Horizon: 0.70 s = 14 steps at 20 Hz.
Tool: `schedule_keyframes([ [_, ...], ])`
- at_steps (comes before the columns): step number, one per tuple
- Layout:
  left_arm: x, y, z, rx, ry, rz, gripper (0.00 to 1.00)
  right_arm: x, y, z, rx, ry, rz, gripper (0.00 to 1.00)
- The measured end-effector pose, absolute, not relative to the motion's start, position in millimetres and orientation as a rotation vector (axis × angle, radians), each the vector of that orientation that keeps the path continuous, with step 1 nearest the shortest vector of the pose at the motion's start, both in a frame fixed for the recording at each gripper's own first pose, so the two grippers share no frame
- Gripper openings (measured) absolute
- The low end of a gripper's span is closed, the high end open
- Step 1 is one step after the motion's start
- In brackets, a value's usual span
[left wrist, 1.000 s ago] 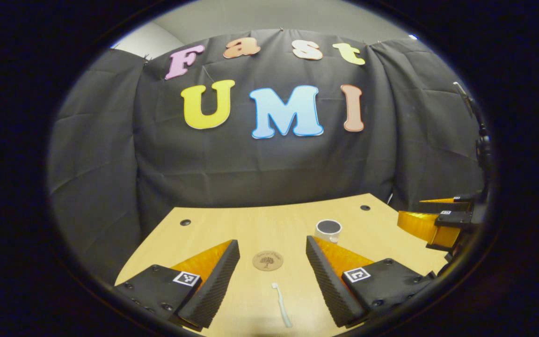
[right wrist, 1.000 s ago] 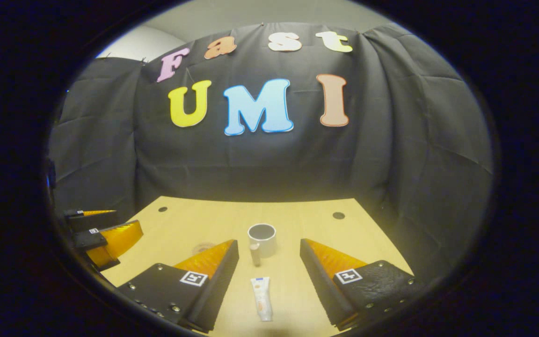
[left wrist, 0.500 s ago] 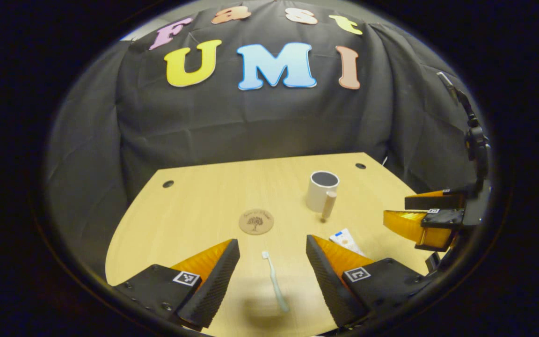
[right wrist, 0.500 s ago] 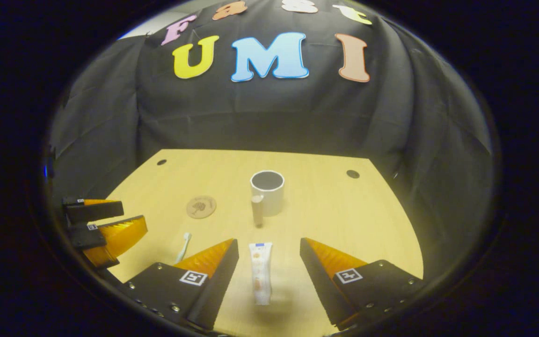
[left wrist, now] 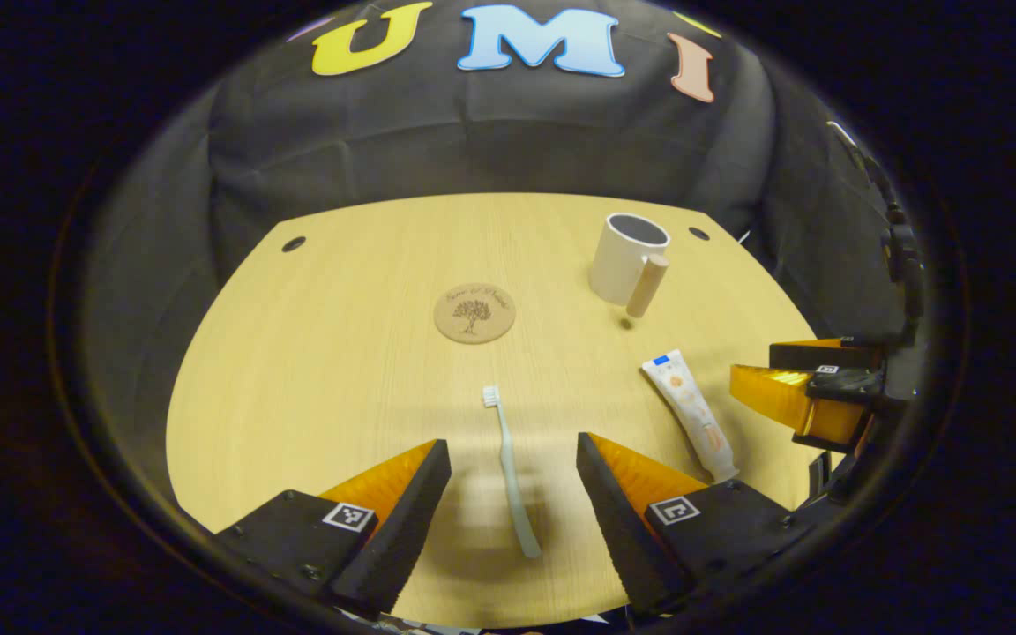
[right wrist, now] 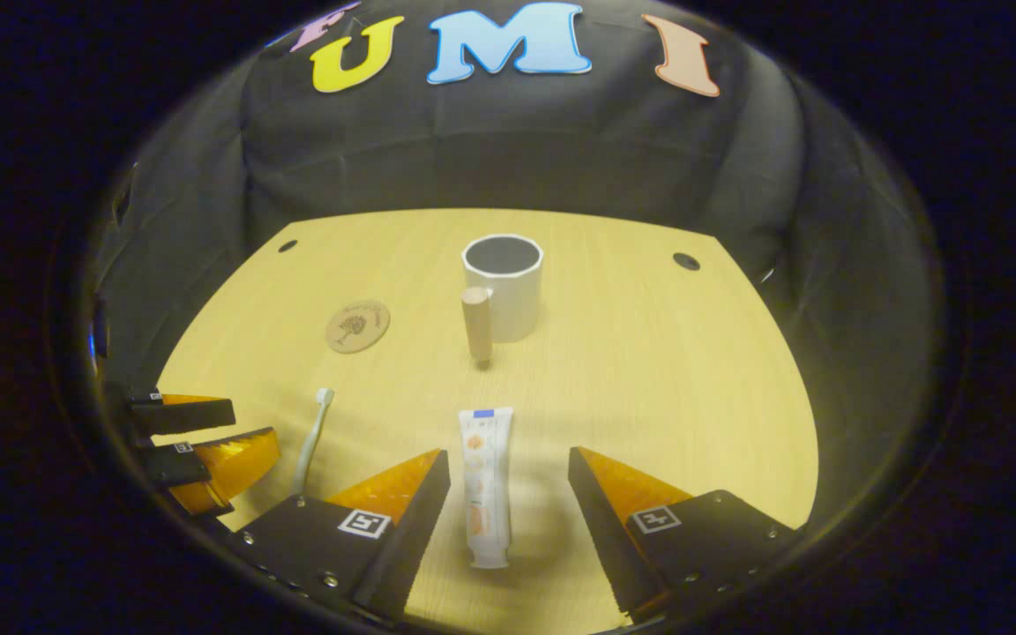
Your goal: Put the toothbrush and toothpaste on the desktop into the cup, then pick up the cup and place it on the coaster on the desktop.
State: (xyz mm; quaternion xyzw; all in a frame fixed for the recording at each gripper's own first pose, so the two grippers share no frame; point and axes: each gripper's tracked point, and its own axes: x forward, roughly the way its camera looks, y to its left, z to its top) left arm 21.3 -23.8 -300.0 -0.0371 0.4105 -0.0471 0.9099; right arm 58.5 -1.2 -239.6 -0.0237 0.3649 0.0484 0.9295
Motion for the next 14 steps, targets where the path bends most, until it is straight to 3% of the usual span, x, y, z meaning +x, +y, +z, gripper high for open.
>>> schedule_keyframes([
  [2, 20.4, -24.4, -317.7, -0.093, 0.911, -0.088, 0.95, 58.5, -2.4, -257.4, -0.056, 0.83, 0.1, 0.82],
  [4, 19.9, -23.1, -330.9, -0.107, 0.965, -0.079, 0.98, 58.7, -1.8, -270.8, -0.063, 0.899, 0.104, 0.81],
  [5, 19.8, -22.2, -334.8, -0.115, 0.986, -0.076, 0.98, 59.2, -0.9, -275.1, -0.06, 0.919, 0.104, 0.75],
  [9, 17.8, -22.7, -354.8, -0.145, 1.056, -0.06, 0.98, 63.3, 0.3, -286.7, -0.054, 0.979, 0.098, 0.72],
  [11, 14.3, -21.8, -359.8, -0.155, 1.091, -0.05, 0.96, 64.0, 1.4, -292.0, -0.049, 1.005, 0.102, 0.64],
  [14, 11.6, -16.3, -371.5, -0.166, 1.131, -0.034, 0.95, 67.5, 3.3, -298.3, -0.054, 1.031, 0.102, 0.65],
])
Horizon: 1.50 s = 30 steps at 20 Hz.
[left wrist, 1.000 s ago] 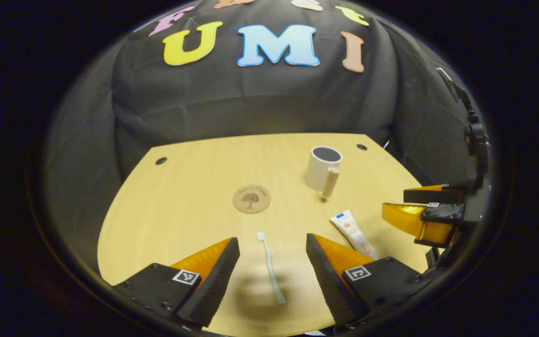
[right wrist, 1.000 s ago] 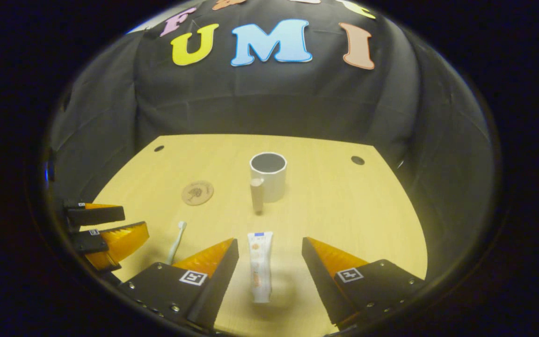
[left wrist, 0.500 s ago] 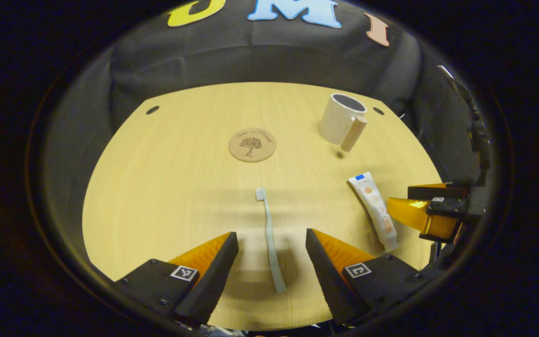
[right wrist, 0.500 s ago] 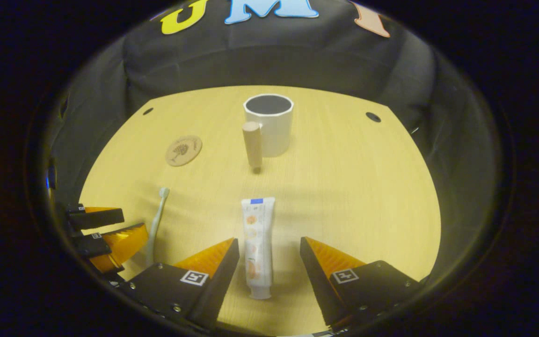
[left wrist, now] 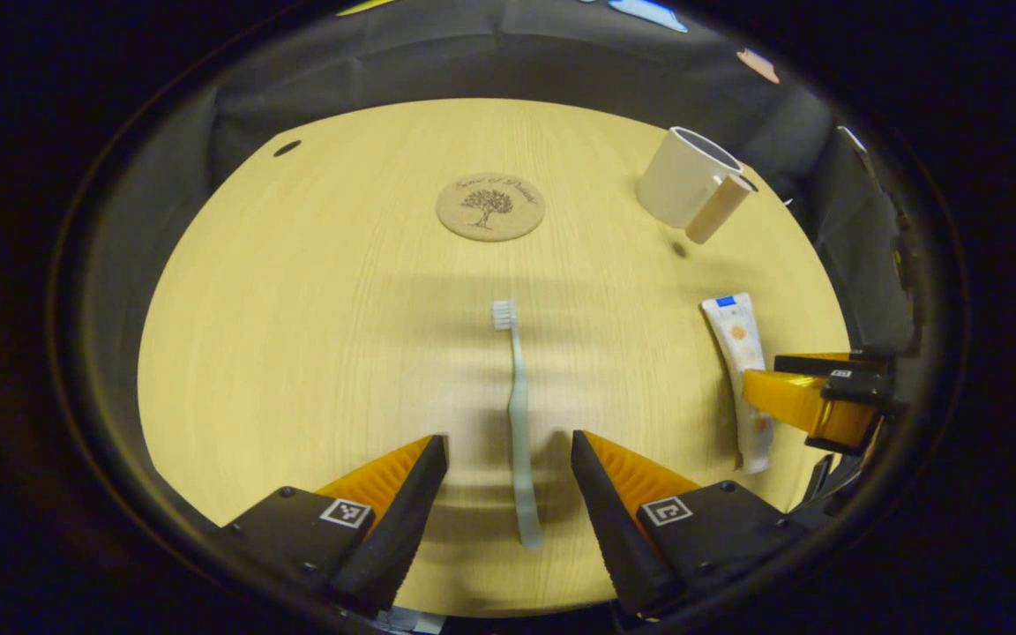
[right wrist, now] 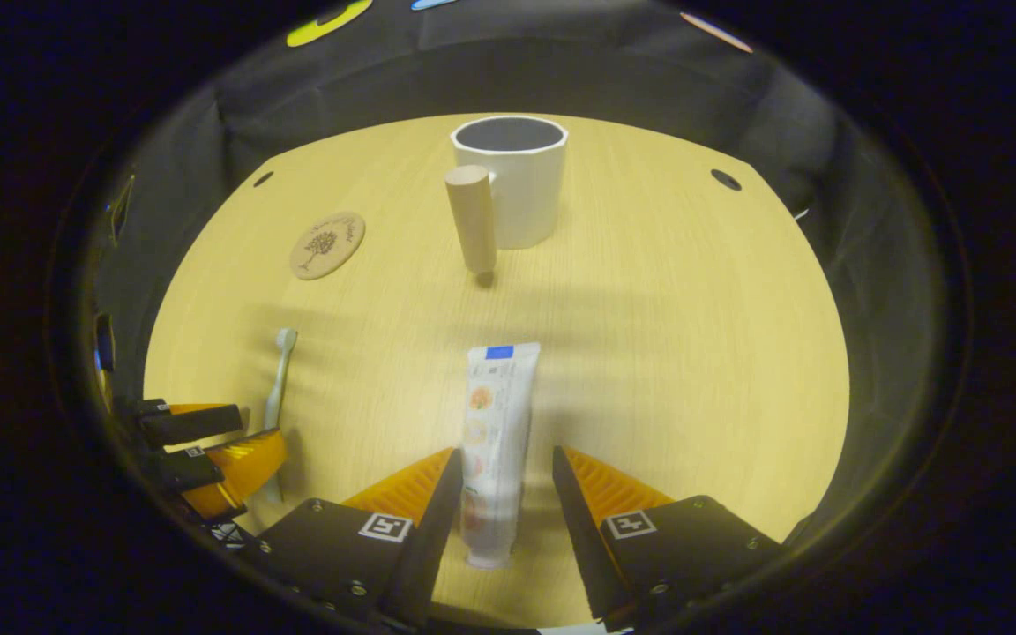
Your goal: Put the toothbrush and toothpaste on the desktop into the cup, then pick up the cup and place it on the coaster on the desktop.
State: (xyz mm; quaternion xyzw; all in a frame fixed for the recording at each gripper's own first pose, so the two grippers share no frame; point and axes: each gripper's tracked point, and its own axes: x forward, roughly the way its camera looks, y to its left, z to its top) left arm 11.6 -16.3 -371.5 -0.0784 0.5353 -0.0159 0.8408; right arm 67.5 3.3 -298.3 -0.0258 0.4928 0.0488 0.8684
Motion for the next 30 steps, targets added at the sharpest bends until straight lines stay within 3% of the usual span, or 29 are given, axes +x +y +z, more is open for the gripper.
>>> schedule_keyframes([
  [2, 9.9, -8.7, -374.1, -0.141, 1.148, -0.009, 0.95, 65.3, 1.2, -304.4, -0.062, 1.066, 0.096, 0.61],
  [3, 10.1, -8.8, -376.0, -0.126, 1.151, -0.003, 0.86, 66.3, -0.2, -307.8, -0.066, 1.078, 0.092, 0.53],
  [6, 11.5, -4.5, -375.3, -0.099, 1.164, 0.012, 0.74, 65.2, -3.5, -316.9, -0.081, 1.118, 0.088, 0.53],
  [7, 10.6, -3.7, -377.0, -0.096, 1.166, 0.012, 0.7, 64.4, -3.4, -316.4, -0.082, 1.121, 0.083, 0.46],
  [9, 13.1, -2.9, -375.0, -0.085, 1.16, 0.009, 0.68, 62.6, -3.7, -316.8, -0.08, 1.134, 0.083, 0.46],
  [10, 15.6, -1.2, -376.9, -0.095, 1.15, 0.022, 0.55, 61.9, -4.5, -315.8, -0.077, 1.136, 0.081, 0.46],
  [11, 16.5, -1.3, -377.3, -0.099, 1.153, 0.027, 0.3, 61.4, -4.8, -314.5, -0.069, 1.141, 0.076, 0.33],
  [14, 17.3, -3.4, -378.2, -0.086, 1.16, 0.014, 0.3, 61.9, -6.9, -314.7, -0.057, 1.142, 0.063, 0.33],
  [15, 19.0, -4.1, -378.3, -0.089, 1.157, 0.014, 0.27, 61.4, -5.5, -316.3, -0.044, 1.147, 0.055, 0.25],
  [16, 17.2, -5.6, -376.3, -0.081, 1.159, 0.014, 0.14, 62.5, -5.8, -314.8, -0.034, 1.14, 0.051, 0.25],
  [17, 18.2, -3.3, -377.6, -0.067, 1.154, 0.011, 0.14, 61.5, -5.7, -316.2, -0.027, 1.143, 0.051, 0.25],
  [18, 17.0, -2.9, -374.6, -0.063, 1.143, 0.013, 0.08, 61.9, -5.8, -314.8, -0.021, 1.137, 0.053, 0.25],
  [30, 30.9, 1.8, -347.8, -0.017, 0.953, 0.009, 0.08, 66.7, -8.0, -291.1, 0.085, 1.033, 0.095, 0.25],
])
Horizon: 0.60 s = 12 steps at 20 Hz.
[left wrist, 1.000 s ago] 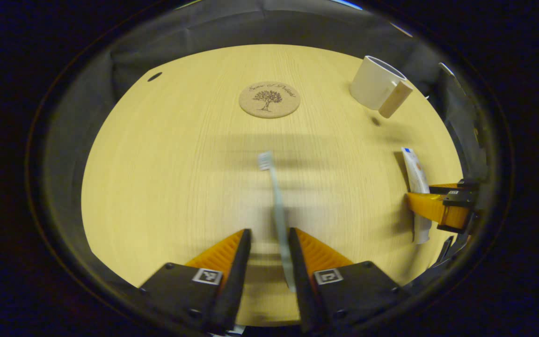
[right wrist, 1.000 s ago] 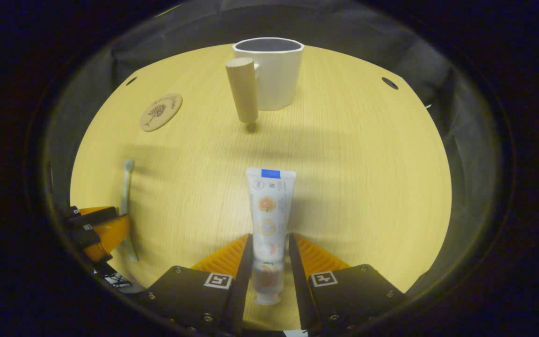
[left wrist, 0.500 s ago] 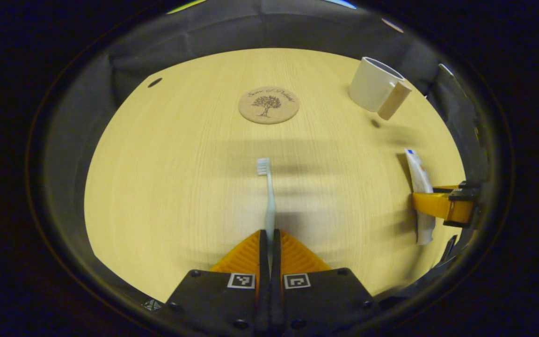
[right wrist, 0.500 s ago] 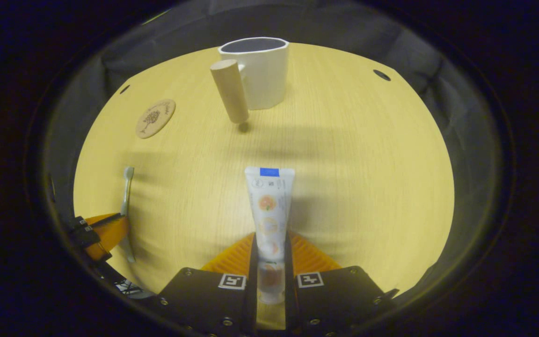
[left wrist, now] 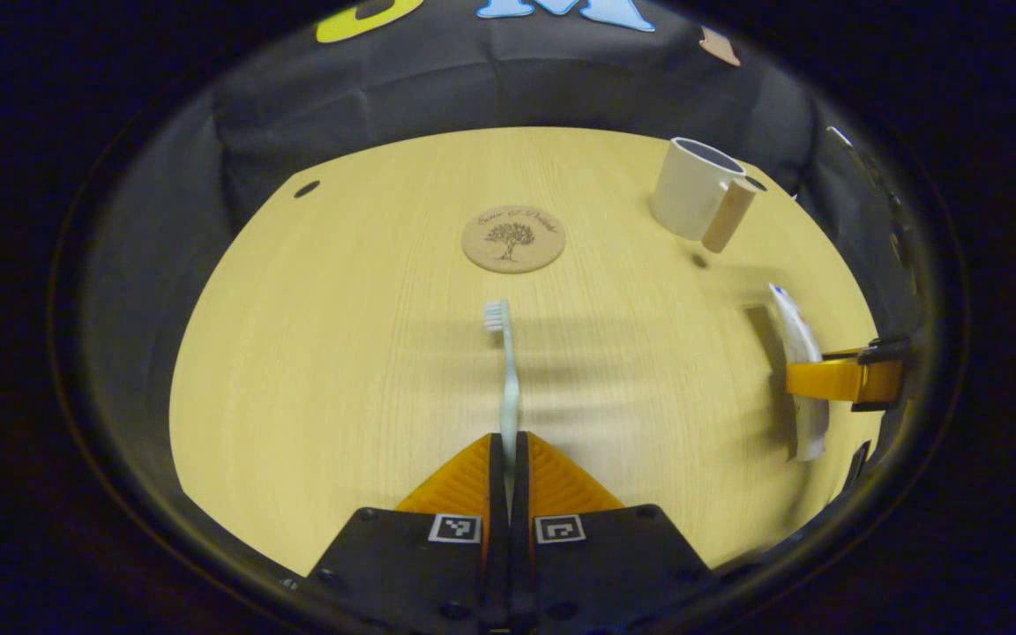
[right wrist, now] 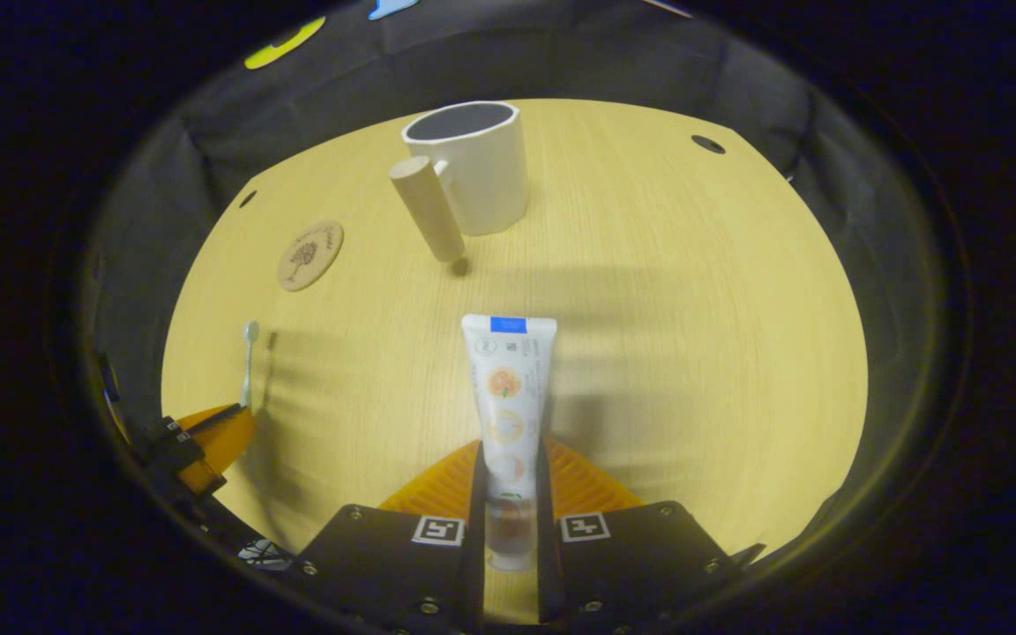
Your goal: Put the toothbrush and toothpaste on the desktop into the cup, then pick up the cup and place it on the coaster on the desktop.
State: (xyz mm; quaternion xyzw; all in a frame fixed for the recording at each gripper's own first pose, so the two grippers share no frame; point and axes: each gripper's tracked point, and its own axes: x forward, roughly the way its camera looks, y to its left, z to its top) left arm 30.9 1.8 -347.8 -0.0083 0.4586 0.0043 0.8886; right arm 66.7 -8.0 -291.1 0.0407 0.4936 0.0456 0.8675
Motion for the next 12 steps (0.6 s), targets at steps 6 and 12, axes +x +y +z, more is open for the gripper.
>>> schedule_keyframes([
  [6, 45.4, -5.2, -314.6, -0.04, 0.853, -0.008, 0.08, 84.5, -5.3, -242.0, 0.136, 0.899, 0.117, 0.25],
  [12, 53.6, 13.4, -286.7, -0.092, 0.785, 0.031, 0.08, 108.0, -0.3, -189.6, 0.165, 0.771, 0.14, 0.24],
])
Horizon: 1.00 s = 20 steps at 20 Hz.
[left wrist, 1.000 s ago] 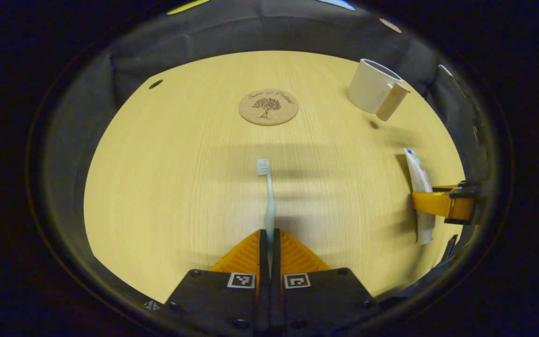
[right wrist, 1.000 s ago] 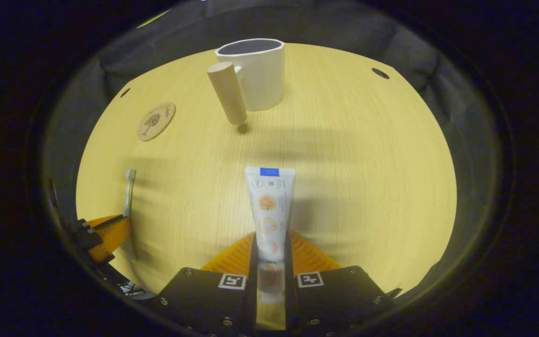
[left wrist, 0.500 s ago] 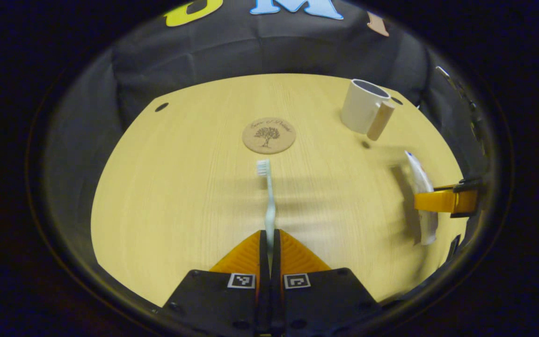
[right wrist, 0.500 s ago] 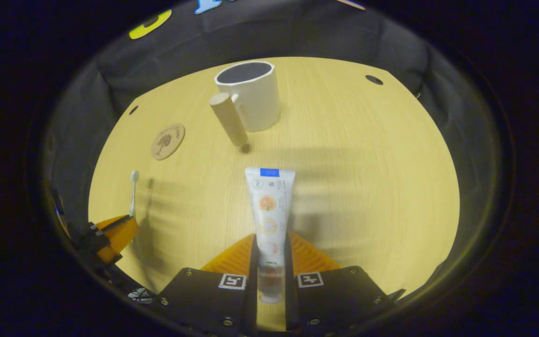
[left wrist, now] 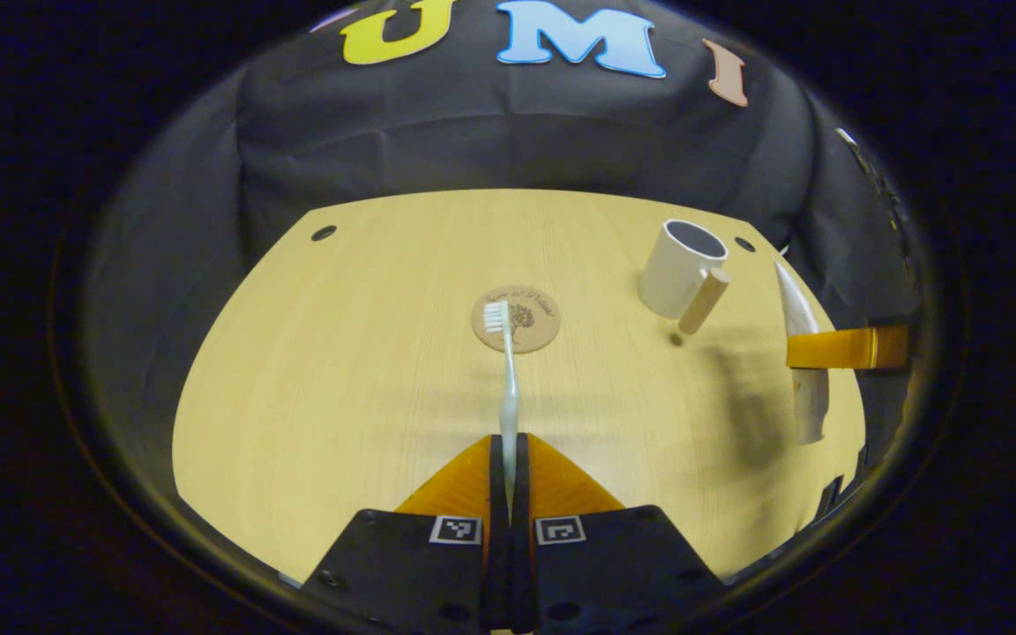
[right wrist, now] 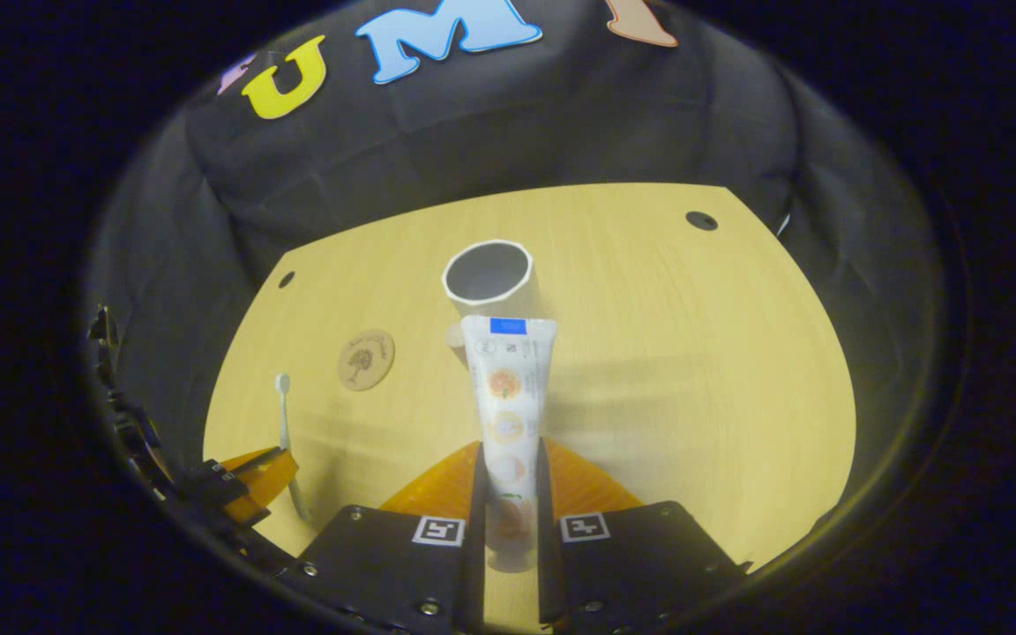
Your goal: Put the toothbrush and toothpaste on the desktop into the cup, then pick up the cup and place it on the coaster on the desktop.
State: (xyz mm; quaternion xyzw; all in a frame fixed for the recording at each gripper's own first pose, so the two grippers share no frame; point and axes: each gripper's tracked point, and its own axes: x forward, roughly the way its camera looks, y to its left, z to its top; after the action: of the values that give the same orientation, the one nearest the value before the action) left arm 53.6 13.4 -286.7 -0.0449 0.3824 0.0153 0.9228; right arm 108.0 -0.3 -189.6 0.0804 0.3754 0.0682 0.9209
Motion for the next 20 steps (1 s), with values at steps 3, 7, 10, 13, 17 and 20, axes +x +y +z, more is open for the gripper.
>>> schedule_keyframes([
  [3, 58.4, 21.1, -277.6, -0.1, 0.756, 0.043, 0.08, 124.6, 5.0, -164.4, 0.164, 0.688, 0.165, 0.25],
  [7, 64.0, 26.8, -262.2, -0.099, 0.72, 0.044, 0.08, 149.5, 10.5, -133.1, 0.154, 0.595, 0.183, 0.25],
  [10, 66.0, 28.7, -250.8, -0.103, 0.702, 0.035, 0.08, 171.5, 13.7, -114.6, 0.163, 0.548, 0.187, 0.24],
  [13, 66.9, 31.4, -242.4, -0.116, 0.694, 0.024, 0.08, 193.8, 15.4, -101.7, 0.184, 0.51, 0.187, 0.25],
  [17, 68.8, 40.7, -230.9, -0.119, 0.68, 0.021, 0.08, 225.0, 15.3, -90.3, 0.241, 0.472, 0.176, 0.25],
  [20, 72.0, 49.5, -223.1, -0.118, 0.679, 0.032, 0.08, 247.4, 14.4, -91.9, 0.281, 0.456, 0.163, 0.24],
])
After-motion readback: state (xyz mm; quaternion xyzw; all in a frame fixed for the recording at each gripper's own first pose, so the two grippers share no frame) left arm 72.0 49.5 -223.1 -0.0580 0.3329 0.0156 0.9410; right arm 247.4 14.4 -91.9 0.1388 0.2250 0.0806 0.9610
